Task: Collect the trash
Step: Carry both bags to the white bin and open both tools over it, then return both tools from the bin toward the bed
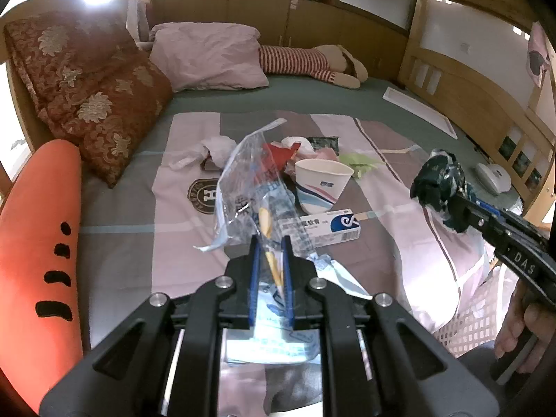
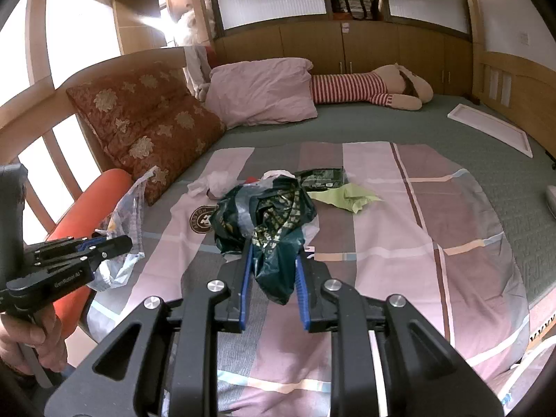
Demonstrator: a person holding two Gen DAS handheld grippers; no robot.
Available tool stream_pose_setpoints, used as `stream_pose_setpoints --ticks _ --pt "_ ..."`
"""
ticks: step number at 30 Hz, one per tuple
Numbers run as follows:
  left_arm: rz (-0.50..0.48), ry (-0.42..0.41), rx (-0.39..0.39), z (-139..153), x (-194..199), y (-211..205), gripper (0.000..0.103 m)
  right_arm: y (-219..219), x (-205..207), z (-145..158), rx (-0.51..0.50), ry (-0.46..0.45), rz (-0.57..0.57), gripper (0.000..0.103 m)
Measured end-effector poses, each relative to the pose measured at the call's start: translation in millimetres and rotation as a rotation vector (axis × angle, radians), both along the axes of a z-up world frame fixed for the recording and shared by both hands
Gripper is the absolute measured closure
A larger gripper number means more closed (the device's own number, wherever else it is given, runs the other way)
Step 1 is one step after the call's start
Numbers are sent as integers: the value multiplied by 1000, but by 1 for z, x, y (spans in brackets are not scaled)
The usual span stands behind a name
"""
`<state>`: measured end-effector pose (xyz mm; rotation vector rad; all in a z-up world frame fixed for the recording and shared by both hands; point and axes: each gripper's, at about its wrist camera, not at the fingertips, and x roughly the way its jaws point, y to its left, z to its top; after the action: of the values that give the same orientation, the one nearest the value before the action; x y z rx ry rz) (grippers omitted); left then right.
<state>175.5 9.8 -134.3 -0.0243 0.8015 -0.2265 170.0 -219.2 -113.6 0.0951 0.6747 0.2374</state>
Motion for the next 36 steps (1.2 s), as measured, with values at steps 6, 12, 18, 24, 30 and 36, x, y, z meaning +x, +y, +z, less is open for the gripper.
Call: stream_pose_setpoints --ticks 6,12,18,24,30,36 --pt "-31 -7 -9 -2 0 -10 90 -19 -12 15 39 -41 -39 81" --pt "-171 -24 16 -6 -11 -50 90 -91 -90 45 73 -116 -169 81" --pt "-425 -37 -6 16 -44 -138 90 -183 -185 35 -7 -81 -395 81" --pt "-762 32 -54 33 -104 -290 90 -255 -238 -8 -17 50 -600 79" --pt "-910 218 -41 -3 -143 -394 81 -296 -271 -10 9 74 -780 29" --pt "-865 260 -99 0 -126 -386 19 -302 -282 27 72 -60 -815 23"
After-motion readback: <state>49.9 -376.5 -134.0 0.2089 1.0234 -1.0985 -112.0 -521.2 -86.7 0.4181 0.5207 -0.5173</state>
